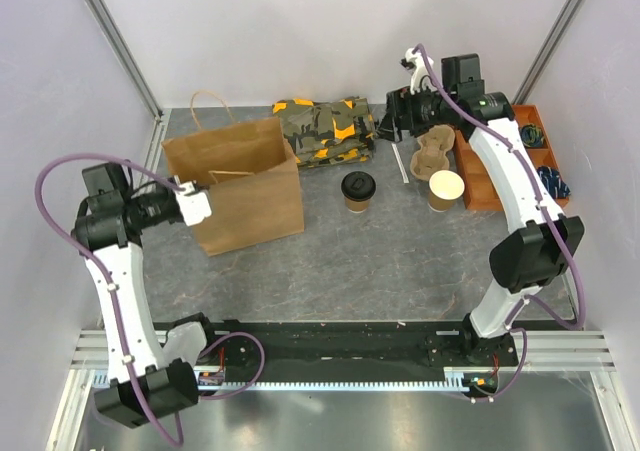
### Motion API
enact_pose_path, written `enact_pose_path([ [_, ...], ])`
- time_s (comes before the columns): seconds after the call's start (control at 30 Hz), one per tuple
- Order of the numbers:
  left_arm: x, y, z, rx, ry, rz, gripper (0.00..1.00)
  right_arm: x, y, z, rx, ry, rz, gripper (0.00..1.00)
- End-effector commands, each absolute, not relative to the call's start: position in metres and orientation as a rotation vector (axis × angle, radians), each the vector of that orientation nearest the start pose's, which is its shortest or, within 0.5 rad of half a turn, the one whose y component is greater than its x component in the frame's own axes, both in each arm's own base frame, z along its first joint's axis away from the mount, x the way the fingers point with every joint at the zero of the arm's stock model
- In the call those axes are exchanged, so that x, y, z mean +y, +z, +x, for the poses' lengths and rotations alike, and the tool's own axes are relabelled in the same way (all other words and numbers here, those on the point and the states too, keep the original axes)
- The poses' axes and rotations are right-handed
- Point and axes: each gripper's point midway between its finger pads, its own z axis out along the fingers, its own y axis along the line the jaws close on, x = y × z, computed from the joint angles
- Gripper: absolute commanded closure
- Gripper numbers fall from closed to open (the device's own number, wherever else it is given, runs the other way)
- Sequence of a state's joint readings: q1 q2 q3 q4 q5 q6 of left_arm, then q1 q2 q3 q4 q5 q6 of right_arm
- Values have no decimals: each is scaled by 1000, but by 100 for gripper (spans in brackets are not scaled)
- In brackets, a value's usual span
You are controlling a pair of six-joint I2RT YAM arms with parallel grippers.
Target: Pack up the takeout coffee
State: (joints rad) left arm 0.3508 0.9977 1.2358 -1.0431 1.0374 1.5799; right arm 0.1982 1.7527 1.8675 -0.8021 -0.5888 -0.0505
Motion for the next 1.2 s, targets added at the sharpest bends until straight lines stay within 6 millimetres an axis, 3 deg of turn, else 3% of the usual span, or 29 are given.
enact_pose_path([
  [0.0,-61,297,235,1232,-53,1525,95,211,339,393,2020,742,-655,14],
  [0.1,-64,290,222,1237,-63,1545,88,229,342,384,2000,745,-682,14],
  [0.27,-70,295,212,1267,-101,1495,59,232,331,391,2033,683,-653,14],
  [0.33,-73,308,207,1292,-131,1437,42,228,332,397,2033,642,-631,14],
  [0.5,-83,361,200,1362,-249,1218,22,216,348,410,2000,576,-586,14],
  [0.57,-90,383,196,1312,-266,1183,11,205,353,417,1991,567,-556,14],
  [0.7,-91,424,201,1340,-329,979,7,175,350,436,2007,515,-486,14],
  [0.77,-81,448,215,1314,-256,899,7,161,346,444,2012,446,-495,16],
  [0.87,-75,463,224,1324,-271,787,5,134,321,465,2061,272,-509,17],
  [1.03,-73,464,230,1358,-336,703,4,90,286,495,2164,46,-470,20],
  [1.17,-69,460,236,1367,-343,661,4,78,242,516,2250,-2,-454,23],
])
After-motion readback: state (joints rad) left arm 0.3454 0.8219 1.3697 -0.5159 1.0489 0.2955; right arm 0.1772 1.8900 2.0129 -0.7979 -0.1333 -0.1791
